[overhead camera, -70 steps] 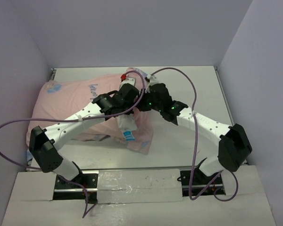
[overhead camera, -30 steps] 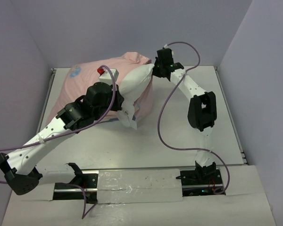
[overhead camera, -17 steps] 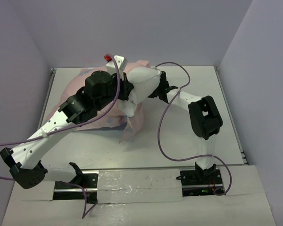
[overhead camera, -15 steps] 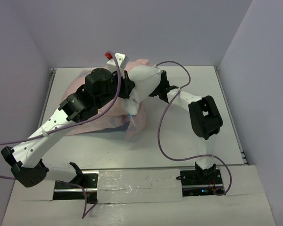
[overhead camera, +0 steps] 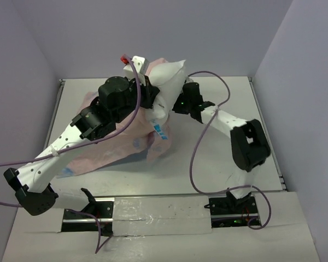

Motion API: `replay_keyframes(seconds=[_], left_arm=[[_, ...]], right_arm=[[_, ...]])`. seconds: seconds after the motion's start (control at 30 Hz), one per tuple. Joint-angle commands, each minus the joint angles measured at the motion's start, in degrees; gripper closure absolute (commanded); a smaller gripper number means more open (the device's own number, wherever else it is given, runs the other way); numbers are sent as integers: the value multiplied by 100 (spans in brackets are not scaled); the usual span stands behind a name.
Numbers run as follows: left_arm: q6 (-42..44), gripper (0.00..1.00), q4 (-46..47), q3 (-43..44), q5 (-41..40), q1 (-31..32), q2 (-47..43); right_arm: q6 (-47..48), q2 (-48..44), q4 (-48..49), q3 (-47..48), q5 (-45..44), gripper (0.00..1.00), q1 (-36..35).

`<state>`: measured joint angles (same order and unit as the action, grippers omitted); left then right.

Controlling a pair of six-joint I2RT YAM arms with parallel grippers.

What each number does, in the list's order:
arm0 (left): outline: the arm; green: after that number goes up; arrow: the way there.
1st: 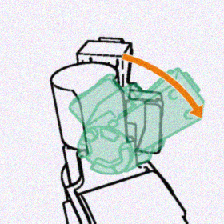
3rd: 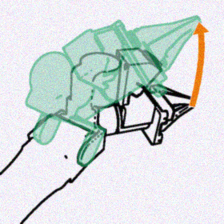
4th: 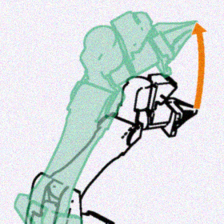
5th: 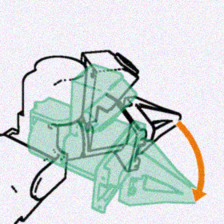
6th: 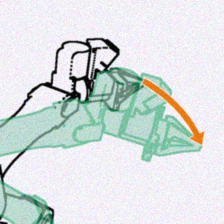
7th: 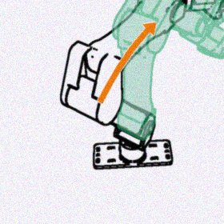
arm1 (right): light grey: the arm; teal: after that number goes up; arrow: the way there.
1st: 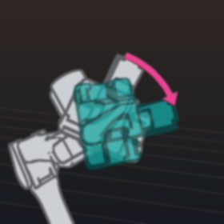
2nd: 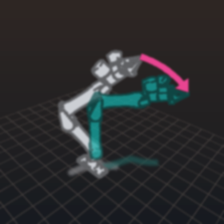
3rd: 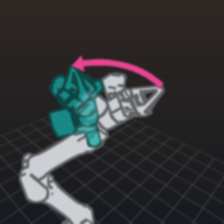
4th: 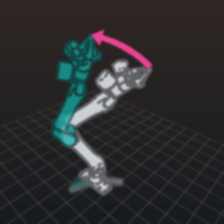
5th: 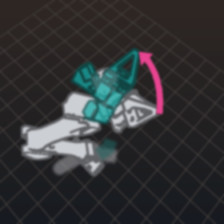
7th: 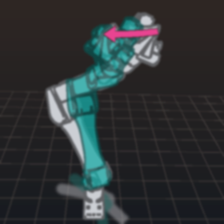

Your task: Remove the pillowcase from the pillow

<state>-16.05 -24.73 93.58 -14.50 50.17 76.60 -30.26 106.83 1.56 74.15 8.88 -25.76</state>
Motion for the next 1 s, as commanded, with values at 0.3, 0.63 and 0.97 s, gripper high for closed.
replay_keyframes(seconds=[0.3,0.63,0.97], left_arm=[[-266,100,2315,-1606,255,45,-365],[-346,100,2359,-1791,527,36,-67],[-486,100,2262,-1887,563,45,145]], right_arm=[[-446,-3711,-1255,-1359,391,1,1354],[-1517,-4196,-719,-1772,1494,0,1363],[-2642,-4547,793,-2317,1924,0,1389]])
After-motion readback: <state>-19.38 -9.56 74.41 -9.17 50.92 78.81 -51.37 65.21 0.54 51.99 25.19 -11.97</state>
